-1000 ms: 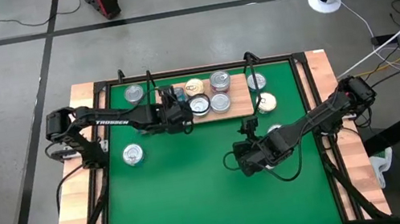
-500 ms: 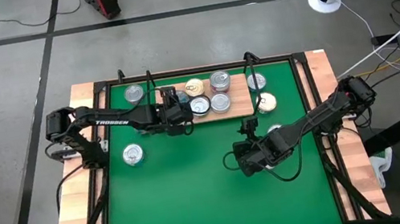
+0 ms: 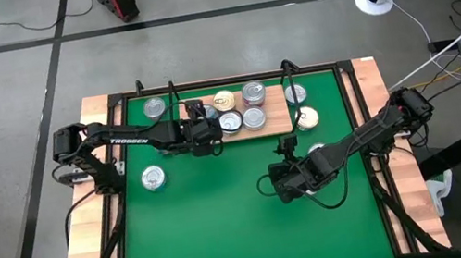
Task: Stack canned seafood by type on shelf
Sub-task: Stack the yellow blue tuna can on top of the yellow blue tuna can on the shelf
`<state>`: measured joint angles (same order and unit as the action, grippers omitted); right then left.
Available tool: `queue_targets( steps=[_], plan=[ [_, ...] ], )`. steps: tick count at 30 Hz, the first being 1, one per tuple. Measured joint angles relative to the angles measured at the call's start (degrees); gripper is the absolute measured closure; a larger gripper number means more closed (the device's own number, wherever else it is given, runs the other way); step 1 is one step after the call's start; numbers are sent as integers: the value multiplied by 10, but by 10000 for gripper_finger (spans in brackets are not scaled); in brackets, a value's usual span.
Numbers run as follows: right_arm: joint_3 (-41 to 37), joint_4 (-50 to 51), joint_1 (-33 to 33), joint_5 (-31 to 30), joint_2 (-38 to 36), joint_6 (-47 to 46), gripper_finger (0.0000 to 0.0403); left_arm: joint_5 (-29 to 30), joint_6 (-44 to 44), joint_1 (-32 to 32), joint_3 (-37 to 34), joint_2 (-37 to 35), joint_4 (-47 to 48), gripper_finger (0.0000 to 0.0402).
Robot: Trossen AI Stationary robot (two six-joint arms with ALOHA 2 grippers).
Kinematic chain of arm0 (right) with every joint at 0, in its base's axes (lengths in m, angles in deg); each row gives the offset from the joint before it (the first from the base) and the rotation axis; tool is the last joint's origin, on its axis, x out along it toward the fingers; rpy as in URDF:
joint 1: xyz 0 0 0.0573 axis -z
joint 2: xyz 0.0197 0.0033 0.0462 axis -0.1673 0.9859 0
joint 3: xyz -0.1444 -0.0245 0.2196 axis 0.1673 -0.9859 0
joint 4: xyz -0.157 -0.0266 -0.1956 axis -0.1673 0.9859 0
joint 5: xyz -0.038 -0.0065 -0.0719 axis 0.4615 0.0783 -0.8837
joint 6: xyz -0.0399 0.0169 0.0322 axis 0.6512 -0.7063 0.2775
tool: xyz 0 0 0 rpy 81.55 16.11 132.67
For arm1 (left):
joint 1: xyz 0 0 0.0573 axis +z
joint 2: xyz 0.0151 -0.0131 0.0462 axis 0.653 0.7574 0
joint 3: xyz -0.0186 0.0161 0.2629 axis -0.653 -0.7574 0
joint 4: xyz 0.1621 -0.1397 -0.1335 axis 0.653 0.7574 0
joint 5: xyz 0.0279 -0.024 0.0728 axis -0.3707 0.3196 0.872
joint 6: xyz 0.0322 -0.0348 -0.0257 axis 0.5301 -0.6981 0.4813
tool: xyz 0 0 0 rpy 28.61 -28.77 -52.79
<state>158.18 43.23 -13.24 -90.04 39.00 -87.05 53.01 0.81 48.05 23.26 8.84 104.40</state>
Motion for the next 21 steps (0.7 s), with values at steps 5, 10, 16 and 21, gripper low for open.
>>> queue_targets(
  steps=[5,10,16,21],
  plan=[
    [0,0,0,0,0,0,97,0,21,0,0,0,0,148],
    [0,0,0,0,0,0,97,0,35,0,0,0,0,158],
    [0,0,0,0,0,0,97,-44,72,8,0,0,7,178],
    [0,0,0,9,0,0,97,-78,79,21,0,0,17,188]
  ],
)
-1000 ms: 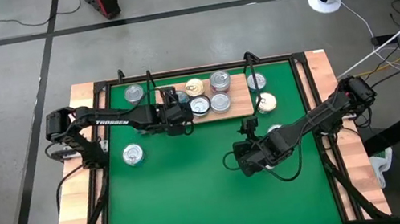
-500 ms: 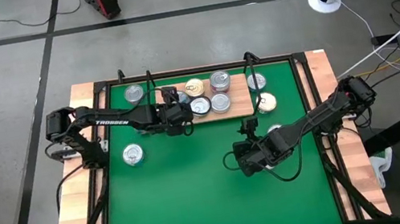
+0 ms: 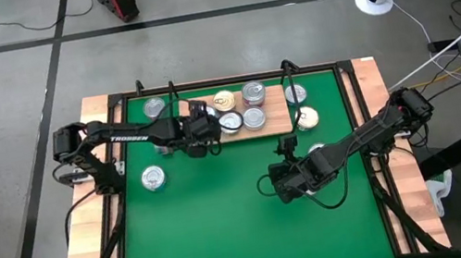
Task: Stack canned seafood by type on shelf
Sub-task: Stack the yellow blue tuna can on top of the yellow blue tuna can on the shelf, then stack the blue pink tuna can on top of the blue pink tuna can on the shelf
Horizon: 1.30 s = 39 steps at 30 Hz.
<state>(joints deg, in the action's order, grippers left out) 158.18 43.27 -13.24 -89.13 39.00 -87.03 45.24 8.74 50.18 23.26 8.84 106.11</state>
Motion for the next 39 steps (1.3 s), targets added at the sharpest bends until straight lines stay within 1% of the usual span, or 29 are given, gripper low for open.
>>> queue_targets(
  steps=[4,12,18,22,26,30,34,39],
  plan=[
    [0,0,0,6,0,0,97,0,1,8,0,0,0,183],
    [0,0,0,6,0,0,97,0,-47,11,0,0,-3,180],
    [0,0,0,7,0,0,97,0,-44,-6,0,0,-3,180],
    [0,0,0,6,0,0,97,3,-77,-28,9,0,5,180],
    [0,0,0,6,0,0,97,3,-130,-55,43,0,20,180],
    [0,0,0,6,0,0,97,4,-173,-82,92,0,52,180],
    [0,0,0,6,0,0,97,5,-211,-111,144,0,121,180],
    [0,0,0,6,0,0,97,5,-297,-152,205,0,220,180]
  ],
)
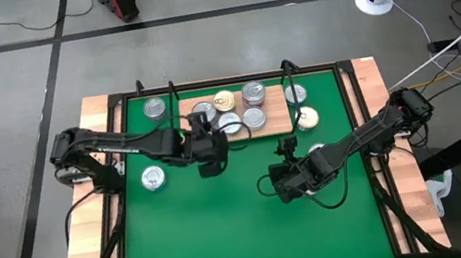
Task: Stack canned seafood by type on shelf
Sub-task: Stack the blue pink tuna can on top of the blue pink tuna can on the shelf
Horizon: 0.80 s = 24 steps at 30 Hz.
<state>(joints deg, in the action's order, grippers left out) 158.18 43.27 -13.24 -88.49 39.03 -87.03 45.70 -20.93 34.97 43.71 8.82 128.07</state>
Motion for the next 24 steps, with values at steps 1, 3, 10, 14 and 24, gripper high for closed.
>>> queue_targets(
  steps=[1,3,10,14,24],
  plan=[
    [0,0,0,0,0,0,97,0,-23,-9,8,0,15,180],
    [0,0,0,0,0,0,97,0,-59,-25,18,0,44,180],
    [0,0,0,0,0,0,97,2,-171,-61,23,0,106,180],
    [0,0,0,0,0,0,97,0,-240,-74,23,0,156,180],
    [0,0,0,0,0,0,97,-117,-555,-86,23,0,367,180]
  ],
)
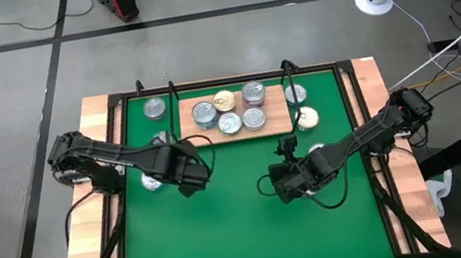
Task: Stack canned seafood by type on shelf
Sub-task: Stack the blue pink tuna can on top of the blue pink tuna can on the shelf
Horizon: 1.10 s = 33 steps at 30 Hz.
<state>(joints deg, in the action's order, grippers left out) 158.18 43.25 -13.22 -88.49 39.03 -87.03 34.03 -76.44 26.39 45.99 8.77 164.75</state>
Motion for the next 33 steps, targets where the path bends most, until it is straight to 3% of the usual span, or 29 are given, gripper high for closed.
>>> queue_targets(
  steps=[7,12,21,28,33],
  plan=[
    [0,0,0,0,0,0,97,-40,-47,11,-3,-6,4,180],
    [0,0,0,1,0,0,97,-63,-12,23,-3,-29,3,180],
    [0,0,0,6,0,0,97,-50,10,94,-7,-159,3,180],
    [0,0,0,10,0,0,97,-34,-66,179,-109,-305,4,180],
    [0,0,0,10,0,1,97,-31,-98,203,-197,-377,-33,180]
  ],
)
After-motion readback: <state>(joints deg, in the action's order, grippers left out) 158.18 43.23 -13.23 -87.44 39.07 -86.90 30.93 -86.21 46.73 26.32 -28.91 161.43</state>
